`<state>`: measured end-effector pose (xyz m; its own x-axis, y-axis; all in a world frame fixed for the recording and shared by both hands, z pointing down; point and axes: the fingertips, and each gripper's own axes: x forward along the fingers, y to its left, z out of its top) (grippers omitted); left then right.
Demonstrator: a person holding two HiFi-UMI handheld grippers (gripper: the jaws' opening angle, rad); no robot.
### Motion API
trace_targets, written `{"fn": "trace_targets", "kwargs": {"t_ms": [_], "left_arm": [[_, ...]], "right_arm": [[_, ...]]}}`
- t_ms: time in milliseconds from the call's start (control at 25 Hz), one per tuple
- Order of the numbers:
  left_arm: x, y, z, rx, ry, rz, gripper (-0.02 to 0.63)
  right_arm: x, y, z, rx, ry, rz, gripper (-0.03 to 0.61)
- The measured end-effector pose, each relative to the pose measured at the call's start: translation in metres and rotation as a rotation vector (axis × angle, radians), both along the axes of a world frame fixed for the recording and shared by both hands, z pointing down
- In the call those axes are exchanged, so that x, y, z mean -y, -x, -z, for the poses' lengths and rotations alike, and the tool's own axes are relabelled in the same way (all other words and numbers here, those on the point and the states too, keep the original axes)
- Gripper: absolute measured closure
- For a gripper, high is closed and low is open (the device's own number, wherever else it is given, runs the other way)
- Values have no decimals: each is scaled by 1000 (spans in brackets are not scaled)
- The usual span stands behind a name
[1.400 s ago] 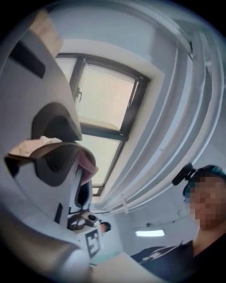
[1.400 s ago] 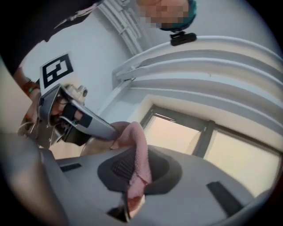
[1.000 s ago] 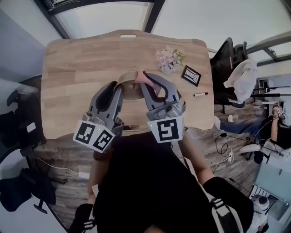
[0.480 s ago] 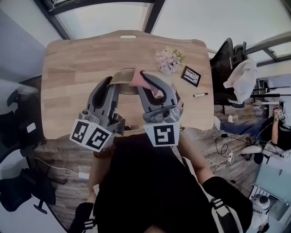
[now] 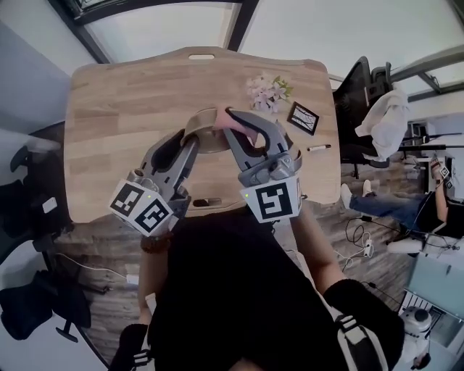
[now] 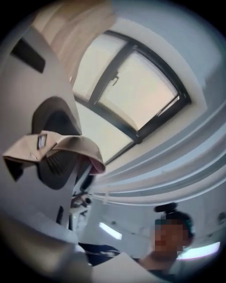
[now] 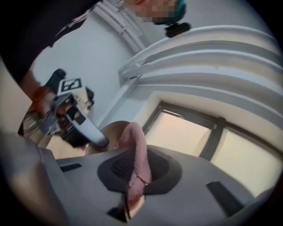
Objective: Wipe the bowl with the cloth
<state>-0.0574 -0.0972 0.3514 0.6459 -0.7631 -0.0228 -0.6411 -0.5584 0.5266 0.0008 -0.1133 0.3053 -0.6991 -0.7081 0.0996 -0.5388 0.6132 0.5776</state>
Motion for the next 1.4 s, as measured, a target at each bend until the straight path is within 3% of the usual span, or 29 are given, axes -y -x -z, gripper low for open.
{"fn": "trace_targets", "kwargs": {"t_ms": [80, 120, 160, 320, 480, 600, 680, 720, 800, 880, 960, 1000, 1040, 1080, 1120, 1200, 1400], "left_arm": [[4, -2, -4, 286, -42, 28, 531], [6, -1, -4, 352, -46, 49, 553], [9, 1, -1, 349, -40, 67, 563], [11, 14, 18, 42, -32, 153, 565], [10, 27, 22, -367, 18, 210, 541], [8, 28, 17, -657, 77, 234, 541], [8, 25, 15, -751, 98, 233, 535], [8, 21, 13, -730, 101, 218, 532], [10, 11, 5, -563, 97, 152, 519], [9, -1, -7, -323, 99, 73, 509], [9, -11, -21, -32, 76, 38, 476], [9, -15, -25, 106, 52, 38, 487], [9, -16, -28, 206, 33, 46, 561], [10, -17, -29, 248, 28, 58, 581], [11, -16, -28, 230, 35, 69, 586], [14, -11, -23, 83, 64, 96, 581], [16, 3, -17, -457, 183, 173, 540]], "right_arm": [[0, 6, -9, -141, -32, 58, 558], [0, 9, -9, -159, -37, 71, 557], [0, 10, -7, -154, -38, 73, 557], [-3, 13, 9, -19, -8, 56, 554], [-8, 12, 12, 145, 75, 12, 543], [-10, 8, 22, 263, 25, -65, 543], [-12, 4, 24, 303, 5, -101, 545], [-10, 2, 22, 299, 12, -107, 545], [-4, -4, 12, 237, 44, -91, 549], [-1, -6, -1, 76, 33, -37, 552], [-5, -1, -14, -115, -14, 42, 555], [-9, 3, -19, -178, -31, 73, 555], [-11, 5, -23, -202, -37, 85, 555], [-13, 5, -25, -190, -31, 80, 555], [-13, 5, -24, -151, -18, 63, 555], [-14, 2, -22, -50, 10, 19, 553], [-16, 3, -11, 91, -18, -92, 549]]}}
